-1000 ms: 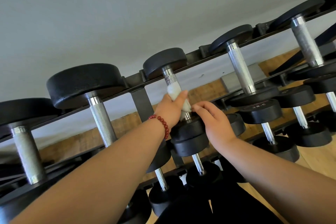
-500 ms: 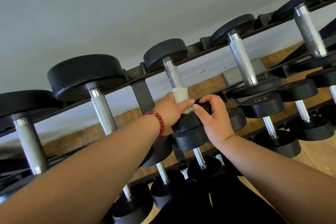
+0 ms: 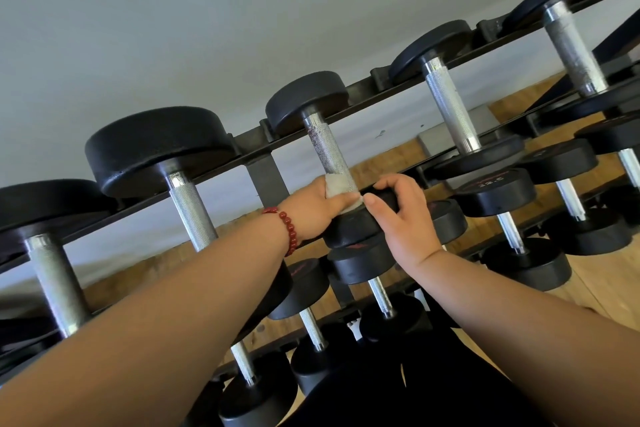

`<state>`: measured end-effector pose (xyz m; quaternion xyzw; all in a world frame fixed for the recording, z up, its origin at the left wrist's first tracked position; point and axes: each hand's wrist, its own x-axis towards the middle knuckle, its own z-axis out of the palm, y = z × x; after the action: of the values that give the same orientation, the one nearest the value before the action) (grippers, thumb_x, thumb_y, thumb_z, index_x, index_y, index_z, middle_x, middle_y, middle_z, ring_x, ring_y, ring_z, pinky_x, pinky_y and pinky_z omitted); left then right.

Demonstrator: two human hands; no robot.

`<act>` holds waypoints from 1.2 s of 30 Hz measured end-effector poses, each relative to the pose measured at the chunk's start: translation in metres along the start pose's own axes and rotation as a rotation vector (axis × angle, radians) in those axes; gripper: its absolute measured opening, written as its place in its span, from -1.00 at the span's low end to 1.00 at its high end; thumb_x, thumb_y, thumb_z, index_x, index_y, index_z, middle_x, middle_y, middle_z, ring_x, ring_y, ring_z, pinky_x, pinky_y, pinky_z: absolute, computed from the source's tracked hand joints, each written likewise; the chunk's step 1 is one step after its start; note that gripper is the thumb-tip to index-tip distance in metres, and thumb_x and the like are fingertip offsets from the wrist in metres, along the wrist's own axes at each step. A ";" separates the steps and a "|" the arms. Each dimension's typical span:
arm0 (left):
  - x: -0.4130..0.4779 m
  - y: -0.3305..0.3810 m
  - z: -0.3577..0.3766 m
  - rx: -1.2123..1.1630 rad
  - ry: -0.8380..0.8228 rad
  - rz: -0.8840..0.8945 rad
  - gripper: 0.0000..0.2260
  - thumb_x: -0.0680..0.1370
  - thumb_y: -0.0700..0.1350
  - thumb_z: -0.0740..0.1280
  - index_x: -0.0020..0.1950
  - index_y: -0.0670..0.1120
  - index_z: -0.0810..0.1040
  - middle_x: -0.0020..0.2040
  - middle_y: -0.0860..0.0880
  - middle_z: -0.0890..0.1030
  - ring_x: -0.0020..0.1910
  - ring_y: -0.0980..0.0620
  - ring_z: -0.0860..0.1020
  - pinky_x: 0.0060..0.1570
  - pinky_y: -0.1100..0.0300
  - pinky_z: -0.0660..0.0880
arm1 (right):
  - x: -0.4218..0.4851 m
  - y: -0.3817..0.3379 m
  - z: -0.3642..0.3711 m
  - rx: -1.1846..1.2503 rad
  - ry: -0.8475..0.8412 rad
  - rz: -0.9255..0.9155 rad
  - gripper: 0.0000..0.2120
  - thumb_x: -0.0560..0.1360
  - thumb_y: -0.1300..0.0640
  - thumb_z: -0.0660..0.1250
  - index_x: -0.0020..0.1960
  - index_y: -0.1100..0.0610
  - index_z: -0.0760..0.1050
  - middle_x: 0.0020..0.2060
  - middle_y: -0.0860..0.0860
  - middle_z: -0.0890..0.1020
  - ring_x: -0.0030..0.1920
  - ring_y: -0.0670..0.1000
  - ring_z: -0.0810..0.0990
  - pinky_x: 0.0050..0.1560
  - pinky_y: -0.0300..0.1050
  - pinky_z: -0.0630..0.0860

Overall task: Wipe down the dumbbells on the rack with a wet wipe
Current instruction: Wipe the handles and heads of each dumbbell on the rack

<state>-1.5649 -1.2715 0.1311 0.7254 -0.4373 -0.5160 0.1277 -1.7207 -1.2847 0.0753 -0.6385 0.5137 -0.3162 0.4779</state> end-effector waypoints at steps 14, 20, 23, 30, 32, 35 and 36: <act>0.010 0.003 0.007 -0.008 0.080 0.018 -0.57 0.52 0.23 0.31 0.23 -0.04 0.50 0.04 0.01 0.61 -0.01 0.06 0.58 0.01 0.18 0.51 | -0.008 -0.001 0.002 0.092 -0.003 0.014 -0.56 0.36 -0.30 0.18 0.08 -0.04 0.42 0.02 -0.25 0.46 0.07 -0.39 0.41 0.03 -0.60 0.26; 0.001 0.002 0.011 -0.052 0.170 0.002 -0.57 0.56 0.22 0.25 0.22 -0.09 0.52 0.07 -0.07 0.61 0.04 -0.03 0.57 0.12 0.06 0.51 | -0.010 -0.002 -0.005 0.066 -0.064 0.042 -0.81 0.50 -0.11 0.31 0.08 -0.14 0.40 0.05 -0.26 0.46 0.06 -0.45 0.40 0.02 -0.58 0.29; -0.007 -0.004 0.012 -0.074 0.188 -0.015 -0.62 0.58 0.19 0.26 0.20 -0.06 0.54 0.10 -0.08 0.62 0.06 -0.04 0.57 0.17 0.02 0.50 | -0.012 -0.002 -0.010 0.078 -0.122 0.100 -0.69 0.54 -0.09 0.32 0.25 -0.08 0.41 0.16 -0.14 0.51 0.18 -0.22 0.47 0.16 -0.33 0.40; -0.040 -0.003 0.028 -0.192 0.331 0.075 -0.65 0.61 0.17 0.20 0.38 0.18 0.33 -0.05 0.23 0.52 -0.17 0.34 0.54 -0.26 0.48 0.43 | -0.014 -0.007 -0.015 0.068 -0.188 0.179 -0.41 0.51 -0.26 0.22 0.47 -0.06 0.29 0.37 -0.01 0.46 0.38 -0.02 0.41 0.38 0.10 0.38; -0.050 -0.001 0.039 -0.243 0.374 0.126 -0.70 0.63 0.15 0.14 0.36 0.19 0.33 -0.09 0.33 0.45 -0.24 0.59 0.44 -0.30 0.62 0.34 | -0.013 -0.009 -0.019 0.056 -0.219 0.196 -0.42 0.54 -0.26 0.20 0.49 -0.06 0.26 0.41 -0.01 0.42 0.41 -0.02 0.36 0.42 0.09 0.32; -0.067 -0.005 0.058 -0.254 0.438 0.225 -0.58 0.63 0.16 0.01 0.44 0.09 0.35 0.10 0.39 0.40 -0.09 0.70 0.33 -0.13 0.73 0.20 | -0.012 -0.010 -0.027 0.029 -0.286 0.201 -0.39 0.56 -0.22 0.17 0.54 -0.03 0.21 0.47 -0.03 0.35 0.47 -0.04 0.28 0.48 -0.01 0.22; -0.070 -0.006 0.063 -0.206 0.461 0.253 -0.53 0.62 0.17 -0.02 0.45 0.05 0.37 0.19 0.31 0.43 0.02 0.62 0.35 -0.02 0.71 0.18 | -0.011 -0.011 -0.030 0.017 -0.308 0.204 -0.40 0.57 -0.20 0.16 0.55 -0.03 0.19 0.49 -0.05 0.31 0.49 -0.05 0.24 0.48 -0.07 0.18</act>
<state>-1.6220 -1.1975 0.1440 0.7466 -0.4289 -0.3592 0.3601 -1.7464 -1.2824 0.0970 -0.6200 0.4937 -0.1689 0.5860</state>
